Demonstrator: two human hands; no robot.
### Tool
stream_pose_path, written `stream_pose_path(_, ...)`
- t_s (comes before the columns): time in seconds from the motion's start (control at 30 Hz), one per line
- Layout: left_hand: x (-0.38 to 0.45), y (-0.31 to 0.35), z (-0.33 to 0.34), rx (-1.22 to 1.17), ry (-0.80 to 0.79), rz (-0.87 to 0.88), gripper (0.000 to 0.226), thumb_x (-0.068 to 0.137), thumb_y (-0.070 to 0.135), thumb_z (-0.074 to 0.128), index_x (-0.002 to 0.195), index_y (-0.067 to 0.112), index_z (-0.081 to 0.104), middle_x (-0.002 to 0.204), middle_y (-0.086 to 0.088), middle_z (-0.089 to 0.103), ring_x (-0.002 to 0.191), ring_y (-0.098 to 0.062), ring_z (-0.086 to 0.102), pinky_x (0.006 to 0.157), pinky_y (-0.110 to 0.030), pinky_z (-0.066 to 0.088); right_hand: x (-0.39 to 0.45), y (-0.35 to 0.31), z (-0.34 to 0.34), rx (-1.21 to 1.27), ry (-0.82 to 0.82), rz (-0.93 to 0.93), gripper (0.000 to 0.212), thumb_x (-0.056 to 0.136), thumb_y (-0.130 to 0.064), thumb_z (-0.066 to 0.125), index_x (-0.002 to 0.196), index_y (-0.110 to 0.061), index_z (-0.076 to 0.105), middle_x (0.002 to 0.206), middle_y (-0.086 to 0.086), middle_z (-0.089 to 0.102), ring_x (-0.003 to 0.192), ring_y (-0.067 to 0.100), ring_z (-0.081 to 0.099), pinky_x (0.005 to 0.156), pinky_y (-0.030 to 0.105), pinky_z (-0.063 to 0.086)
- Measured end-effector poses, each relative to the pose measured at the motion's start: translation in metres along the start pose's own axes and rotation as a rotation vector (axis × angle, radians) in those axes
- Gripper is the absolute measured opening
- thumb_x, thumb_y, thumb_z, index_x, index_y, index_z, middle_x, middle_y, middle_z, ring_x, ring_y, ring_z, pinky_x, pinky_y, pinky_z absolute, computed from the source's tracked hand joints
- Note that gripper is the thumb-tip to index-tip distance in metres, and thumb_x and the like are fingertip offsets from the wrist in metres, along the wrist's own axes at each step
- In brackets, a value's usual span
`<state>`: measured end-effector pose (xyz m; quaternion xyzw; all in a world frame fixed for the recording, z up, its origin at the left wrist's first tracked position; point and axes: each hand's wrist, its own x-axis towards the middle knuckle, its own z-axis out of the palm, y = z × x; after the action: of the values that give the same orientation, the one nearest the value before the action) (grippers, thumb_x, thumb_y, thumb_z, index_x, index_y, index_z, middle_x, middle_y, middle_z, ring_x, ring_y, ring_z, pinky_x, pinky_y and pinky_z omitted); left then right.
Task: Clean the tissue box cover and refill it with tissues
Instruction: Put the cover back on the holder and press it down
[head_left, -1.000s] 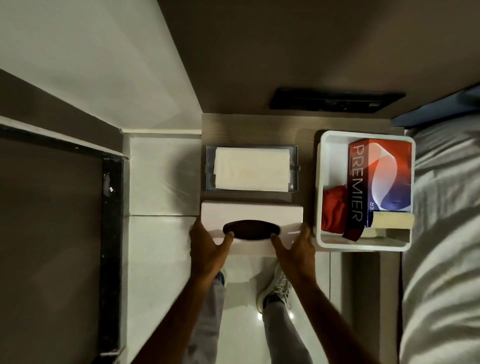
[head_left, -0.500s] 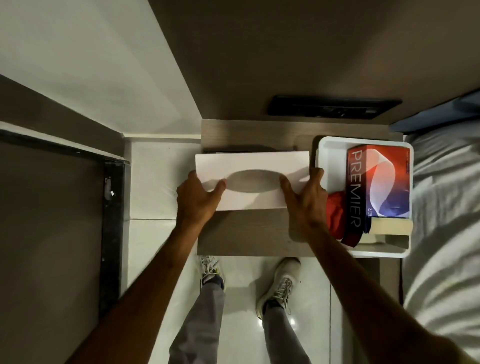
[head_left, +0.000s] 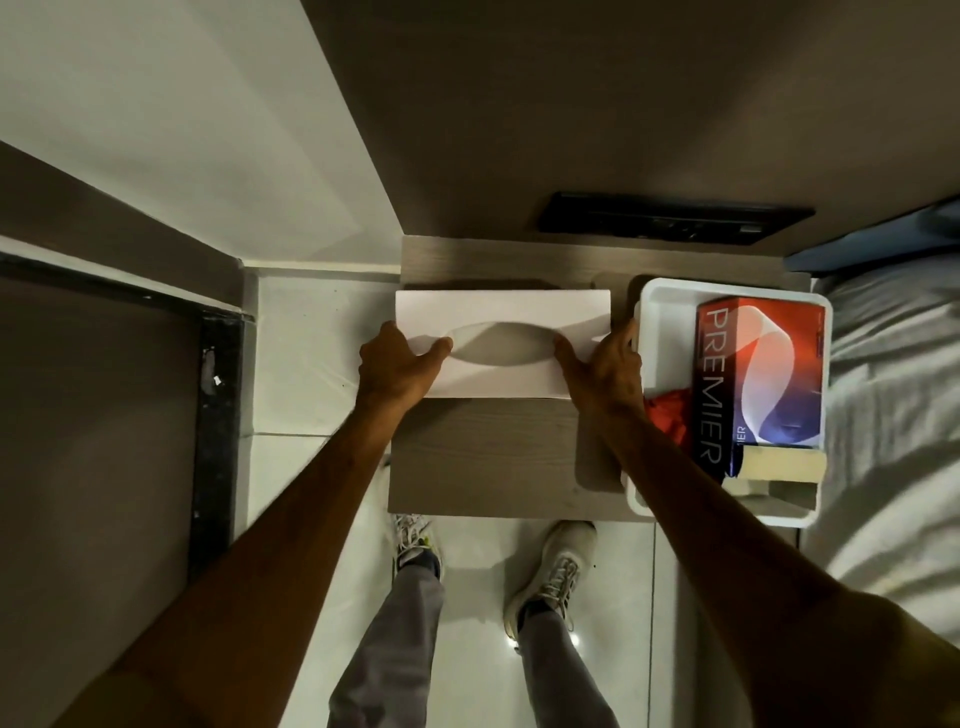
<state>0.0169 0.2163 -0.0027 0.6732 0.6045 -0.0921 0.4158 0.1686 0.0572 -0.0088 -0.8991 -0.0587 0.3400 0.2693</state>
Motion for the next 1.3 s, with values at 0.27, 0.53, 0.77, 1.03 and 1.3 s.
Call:
stream_pose_path(0.27,0.003,0.001,-0.001,0.071,-0.052,0.01,0.075,0.084,0.053,0.07,0.135,0.003,0.047,0.134,-0.018,0.058,0.12,-0.037,0.059,0.094,-0.045,0.054,0.017,0.003,-0.009,0.006,-0.073,0.115,0.08,0.084,-0.045,0.078,0.146,-0.008,0.043,0.143,0.015,0.056,0.131,0.035,0.056,0.105,0.048,0.054)
stream_pose_path(0.53,0.009,0.003,0.002,0.039,-0.059,-0.005,0.076,0.082,0.053,0.072,0.134,0.003,0.049,0.136,-0.019,0.057,0.123,-0.036,0.057,0.095,-0.043,0.053,0.021,0.01,-0.011,0.073,-0.08,0.126,0.075,0.082,-0.049,0.08,0.14,-0.009,0.053,0.142,0.012,0.059,0.128,0.032,0.059,0.105,0.042,0.053)
stream_pose_path(0.77,0.002,-0.003,0.005,0.013,-0.035,0.044,0.072,0.082,0.048,0.074,0.131,0.001,0.051,0.134,-0.019,0.059,0.124,-0.035,0.057,0.098,-0.043,0.052,0.014,0.019,-0.007,0.073,-0.084,0.099,0.078,0.08,-0.056,0.078,0.142,-0.016,0.051,0.14,0.011,0.059,0.126,0.031,0.059,0.092,0.033,0.05)
stream_pose_path(1.03,-0.002,0.0,0.006,0.068,-0.017,0.038,0.074,0.084,0.048,0.072,0.136,0.0,0.048,0.136,-0.022,0.055,0.126,-0.037,0.054,0.099,-0.047,0.05,0.008,0.013,-0.004,0.019,-0.035,0.084,0.076,0.084,-0.054,0.075,0.139,-0.008,0.051,0.138,0.016,0.06,0.126,0.036,0.058,0.105,0.052,0.052)
stream_pose_path(1.3,-0.007,-0.012,0.01,0.072,-0.013,0.09,0.076,0.084,0.053,0.069,0.137,0.003,0.046,0.135,-0.019,0.057,0.123,-0.038,0.056,0.098,-0.047,0.051,-0.005,0.017,-0.002,-0.004,-0.022,0.089,0.072,0.09,-0.051,0.07,0.139,-0.003,0.047,0.139,0.019,0.059,0.127,0.038,0.058,0.103,0.051,0.053)
